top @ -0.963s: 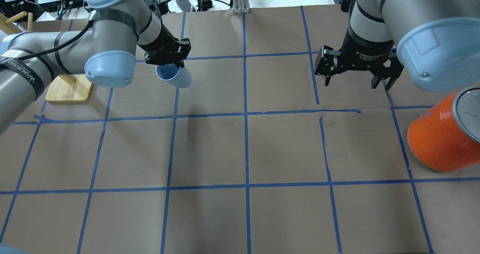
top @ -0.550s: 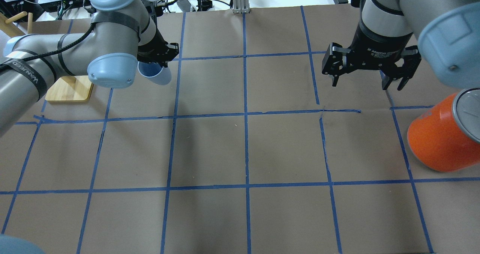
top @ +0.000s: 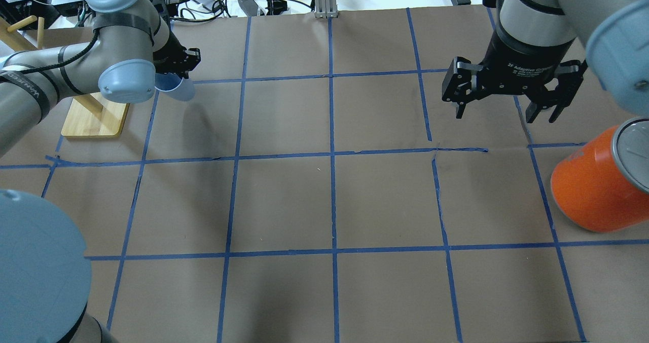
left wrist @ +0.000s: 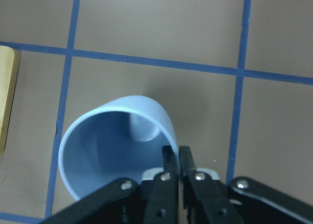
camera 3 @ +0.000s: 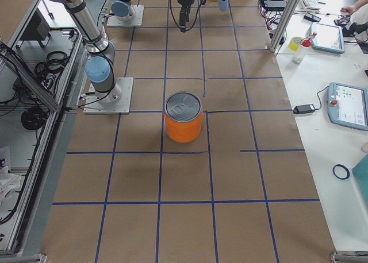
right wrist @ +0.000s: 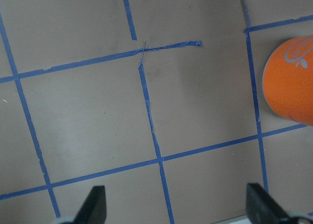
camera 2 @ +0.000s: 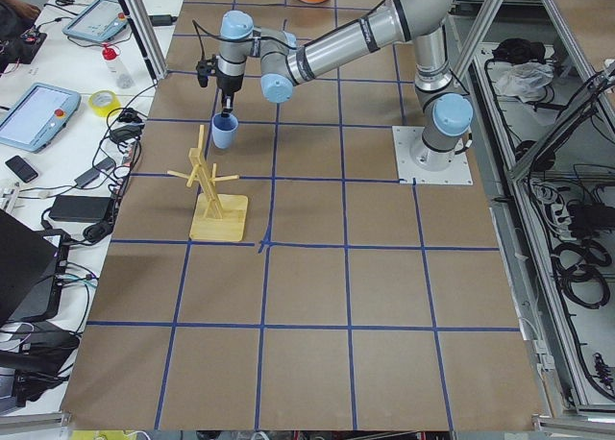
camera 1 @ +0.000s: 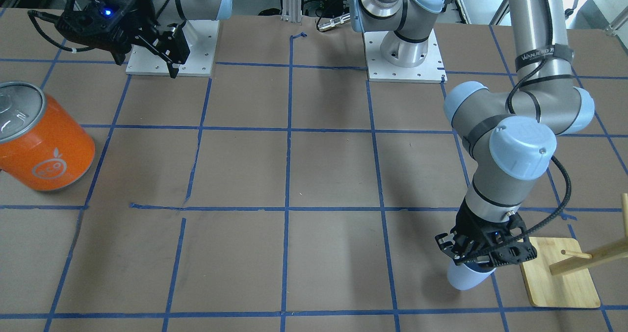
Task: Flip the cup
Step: 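Set the white cup upright on the table with the left gripper and release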
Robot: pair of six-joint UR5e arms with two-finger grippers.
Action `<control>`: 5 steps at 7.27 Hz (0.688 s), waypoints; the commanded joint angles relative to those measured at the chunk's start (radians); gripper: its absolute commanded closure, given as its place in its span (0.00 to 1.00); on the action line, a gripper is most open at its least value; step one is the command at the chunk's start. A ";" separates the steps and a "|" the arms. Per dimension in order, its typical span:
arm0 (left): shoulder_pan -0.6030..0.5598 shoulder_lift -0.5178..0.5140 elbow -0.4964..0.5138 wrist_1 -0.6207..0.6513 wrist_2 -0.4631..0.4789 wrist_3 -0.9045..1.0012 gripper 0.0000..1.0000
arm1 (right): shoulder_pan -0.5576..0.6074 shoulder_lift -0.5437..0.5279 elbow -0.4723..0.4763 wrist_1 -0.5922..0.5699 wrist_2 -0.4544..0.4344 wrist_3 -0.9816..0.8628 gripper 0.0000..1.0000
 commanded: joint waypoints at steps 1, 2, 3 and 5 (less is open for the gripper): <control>-0.021 -0.040 0.003 0.030 -0.042 -0.037 1.00 | 0.000 -0.026 -0.016 -0.013 0.014 -0.004 0.00; -0.025 -0.028 0.007 0.013 -0.027 -0.031 1.00 | 0.000 -0.025 -0.024 -0.038 0.013 -0.007 0.00; -0.024 0.000 0.009 -0.059 -0.016 0.023 1.00 | -0.002 -0.001 -0.031 -0.178 0.028 -0.049 0.00; -0.024 -0.012 0.010 -0.102 0.056 0.039 1.00 | -0.003 0.080 -0.078 -0.217 0.124 -0.080 0.00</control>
